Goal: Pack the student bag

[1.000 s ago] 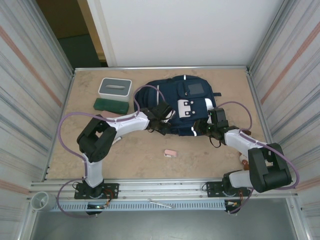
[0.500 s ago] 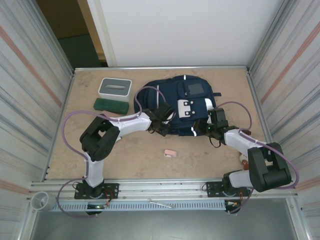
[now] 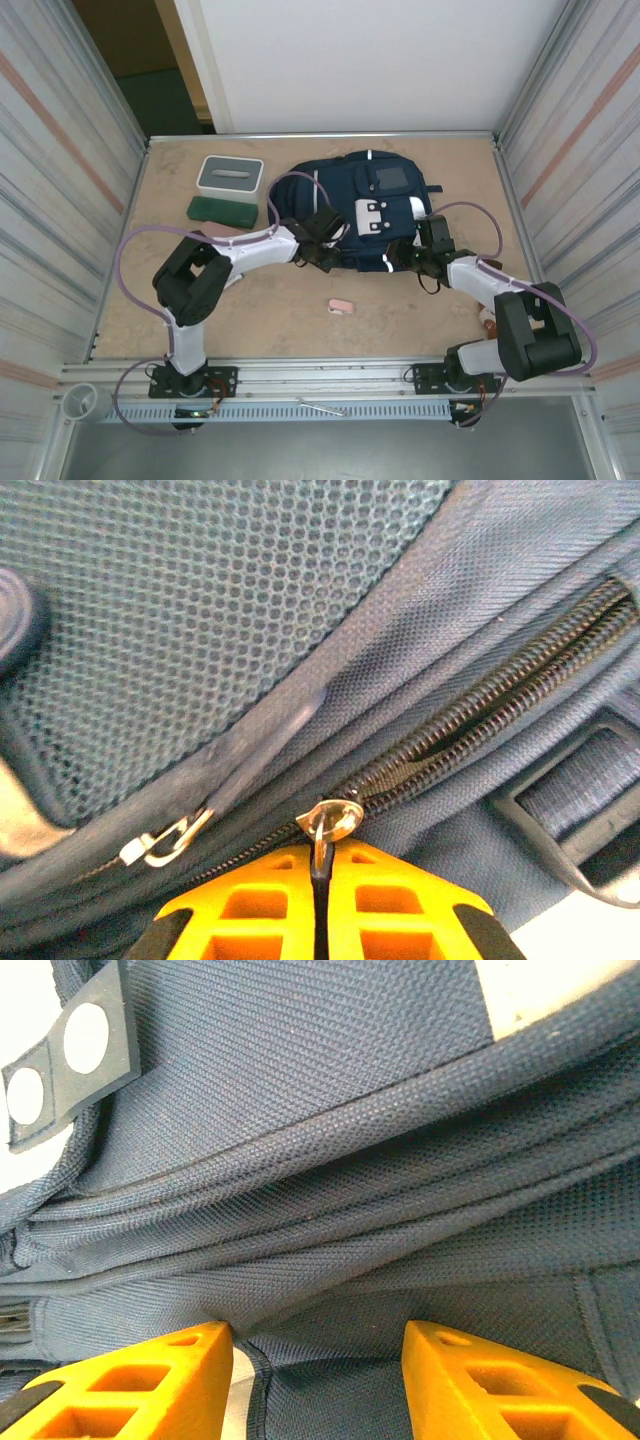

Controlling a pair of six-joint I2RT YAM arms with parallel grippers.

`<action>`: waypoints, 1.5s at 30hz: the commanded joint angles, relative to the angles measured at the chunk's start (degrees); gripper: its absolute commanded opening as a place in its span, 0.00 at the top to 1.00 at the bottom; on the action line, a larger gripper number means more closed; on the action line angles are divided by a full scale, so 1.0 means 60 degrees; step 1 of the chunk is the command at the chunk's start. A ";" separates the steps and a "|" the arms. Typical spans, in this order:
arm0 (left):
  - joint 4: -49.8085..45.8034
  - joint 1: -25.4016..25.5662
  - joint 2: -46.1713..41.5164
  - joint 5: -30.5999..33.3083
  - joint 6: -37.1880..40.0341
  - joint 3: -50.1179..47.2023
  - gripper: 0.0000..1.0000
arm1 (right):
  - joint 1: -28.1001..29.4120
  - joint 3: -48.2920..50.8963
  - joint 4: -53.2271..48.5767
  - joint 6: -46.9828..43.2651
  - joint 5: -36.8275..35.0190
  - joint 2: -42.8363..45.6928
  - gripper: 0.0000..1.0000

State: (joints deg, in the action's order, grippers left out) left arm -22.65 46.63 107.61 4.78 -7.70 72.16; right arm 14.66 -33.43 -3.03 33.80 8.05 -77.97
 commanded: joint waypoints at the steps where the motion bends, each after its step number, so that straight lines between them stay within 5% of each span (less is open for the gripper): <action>1: 0.0014 -0.0237 -0.0776 -0.0283 0.0004 -0.0227 1.00 | -0.0302 -0.0144 -0.1105 -0.0214 -0.1052 -0.0358 0.53; 10: -0.0617 -0.0858 -0.1197 -0.0185 0.0438 -0.0460 1.00 | -0.1086 -0.0761 -0.1696 -0.0721 -0.0931 -0.0905 0.51; 17: 0.0096 -0.0699 -0.1382 -0.2191 0.0266 -0.0539 1.00 | -0.1153 -0.1178 -0.1899 -0.1051 -0.0471 0.0060 0.50; 24: 0.0419 -0.0246 -0.1321 -0.2588 0.0018 -0.0288 1.00 | -0.0876 -0.0764 -0.1413 0.0647 0.1071 0.1115 0.42; 35: 0.0655 0.0231 -0.1079 -0.2788 -0.0080 -0.0118 1.00 | -0.0154 -0.0959 -0.0513 0.1867 0.0025 -0.0387 0.38; 38: 0.0714 0.0328 -0.1042 -0.2784 -0.0102 -0.0117 1.00 | -0.0022 -0.0898 -0.0188 0.1943 -0.0563 -0.0871 0.44; 43: 0.0538 0.0329 -0.1277 -0.2040 0.0103 -0.0341 1.00 | -0.0105 -0.0439 0.0416 0.1626 -0.1603 -0.0538 0.91; 45: 0.0294 0.0329 -0.1407 -0.1386 0.0249 -0.0408 1.00 | -0.0198 -0.0466 0.0336 0.1309 -0.1789 -0.0317 0.98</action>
State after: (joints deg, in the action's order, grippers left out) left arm -19.62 48.03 102.41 -7.33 -7.55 69.63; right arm 14.24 -37.23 -1.91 44.03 3.55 -81.38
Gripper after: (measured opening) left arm 0.079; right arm 0.039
